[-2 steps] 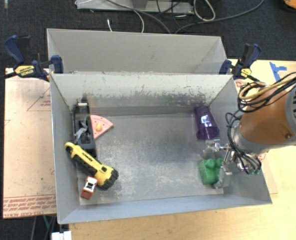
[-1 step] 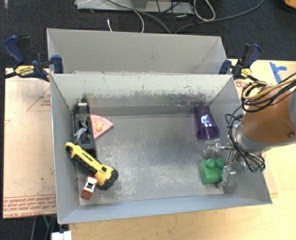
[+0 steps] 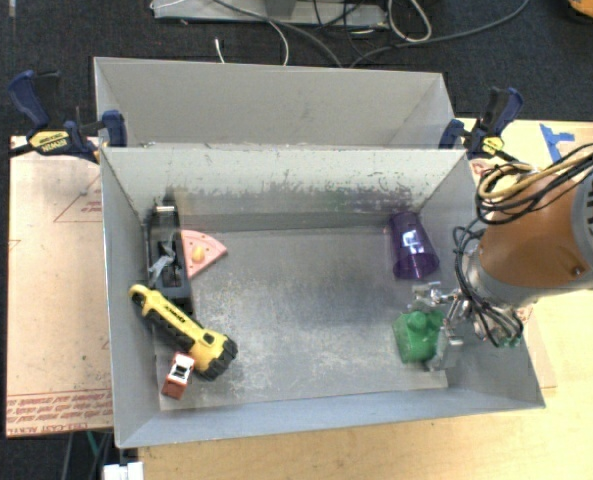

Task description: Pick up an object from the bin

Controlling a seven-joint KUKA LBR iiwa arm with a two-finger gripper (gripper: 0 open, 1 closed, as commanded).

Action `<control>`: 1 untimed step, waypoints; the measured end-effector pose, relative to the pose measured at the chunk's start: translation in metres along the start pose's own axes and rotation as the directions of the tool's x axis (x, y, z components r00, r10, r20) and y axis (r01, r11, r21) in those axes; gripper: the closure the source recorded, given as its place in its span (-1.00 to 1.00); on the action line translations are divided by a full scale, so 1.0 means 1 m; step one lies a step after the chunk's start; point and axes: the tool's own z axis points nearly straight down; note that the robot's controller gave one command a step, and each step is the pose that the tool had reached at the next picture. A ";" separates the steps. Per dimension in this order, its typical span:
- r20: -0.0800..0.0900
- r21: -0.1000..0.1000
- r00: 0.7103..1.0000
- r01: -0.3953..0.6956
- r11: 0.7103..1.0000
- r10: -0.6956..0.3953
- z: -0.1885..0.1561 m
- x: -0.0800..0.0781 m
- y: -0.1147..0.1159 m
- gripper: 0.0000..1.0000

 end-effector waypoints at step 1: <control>0.000 0.000 1.000 0.000 1.000 0.000 0.000 0.000 0.000 1.00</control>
Offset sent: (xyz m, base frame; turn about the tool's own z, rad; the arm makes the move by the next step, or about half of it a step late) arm -0.0002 0.0000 0.0204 -0.0002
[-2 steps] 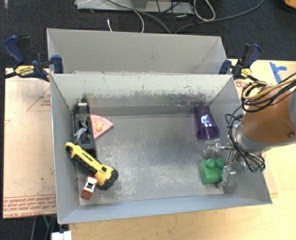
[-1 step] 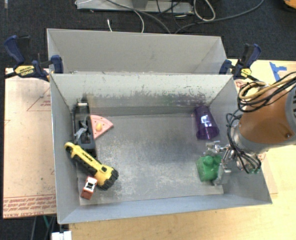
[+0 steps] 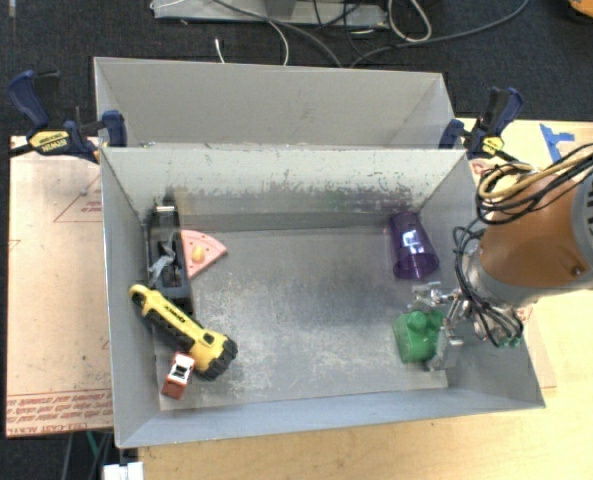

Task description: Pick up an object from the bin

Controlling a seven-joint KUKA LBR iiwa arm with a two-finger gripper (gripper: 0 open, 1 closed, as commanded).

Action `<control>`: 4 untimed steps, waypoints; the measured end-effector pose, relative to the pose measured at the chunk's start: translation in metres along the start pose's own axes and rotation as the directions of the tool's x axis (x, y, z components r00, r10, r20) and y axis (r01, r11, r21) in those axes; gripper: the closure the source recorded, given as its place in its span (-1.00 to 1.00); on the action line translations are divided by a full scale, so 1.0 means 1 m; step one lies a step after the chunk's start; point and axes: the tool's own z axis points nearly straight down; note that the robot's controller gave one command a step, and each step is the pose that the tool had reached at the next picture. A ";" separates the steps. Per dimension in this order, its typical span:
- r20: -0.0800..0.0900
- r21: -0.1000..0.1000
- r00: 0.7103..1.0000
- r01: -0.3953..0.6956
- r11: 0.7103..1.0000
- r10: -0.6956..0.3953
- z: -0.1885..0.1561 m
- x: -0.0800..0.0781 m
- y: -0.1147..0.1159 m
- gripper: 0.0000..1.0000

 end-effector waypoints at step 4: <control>0.001 -0.002 1.000 0.001 1.000 -0.001 -0.067 -0.001 0.002 1.00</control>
Offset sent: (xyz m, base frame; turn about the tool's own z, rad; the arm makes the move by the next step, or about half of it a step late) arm -0.0007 0.0005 0.0206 -0.0002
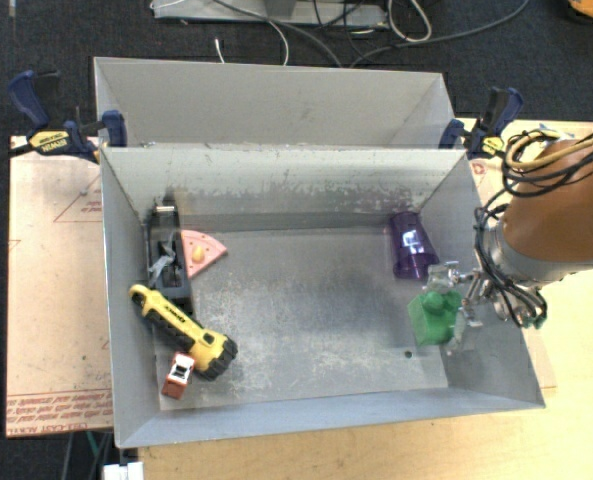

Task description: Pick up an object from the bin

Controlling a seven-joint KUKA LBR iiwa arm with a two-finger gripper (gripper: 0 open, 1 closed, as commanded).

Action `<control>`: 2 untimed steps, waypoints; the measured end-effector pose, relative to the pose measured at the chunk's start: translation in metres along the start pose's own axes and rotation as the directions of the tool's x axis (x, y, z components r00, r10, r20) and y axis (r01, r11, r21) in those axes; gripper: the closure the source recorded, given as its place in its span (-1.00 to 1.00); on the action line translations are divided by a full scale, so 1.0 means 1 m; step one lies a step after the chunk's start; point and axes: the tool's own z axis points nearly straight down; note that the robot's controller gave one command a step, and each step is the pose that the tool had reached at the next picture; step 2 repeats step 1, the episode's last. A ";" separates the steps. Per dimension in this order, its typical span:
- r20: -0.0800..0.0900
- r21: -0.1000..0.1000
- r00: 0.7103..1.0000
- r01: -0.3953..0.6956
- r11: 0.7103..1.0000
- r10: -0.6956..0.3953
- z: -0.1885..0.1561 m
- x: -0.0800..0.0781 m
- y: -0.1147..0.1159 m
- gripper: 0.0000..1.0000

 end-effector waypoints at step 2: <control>-0.008 -0.003 1.000 0.000 1.000 0.000 -0.022 0.001 0.001 1.00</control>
Offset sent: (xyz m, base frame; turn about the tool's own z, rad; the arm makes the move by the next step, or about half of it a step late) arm -0.0013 0.0007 0.0251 -0.0001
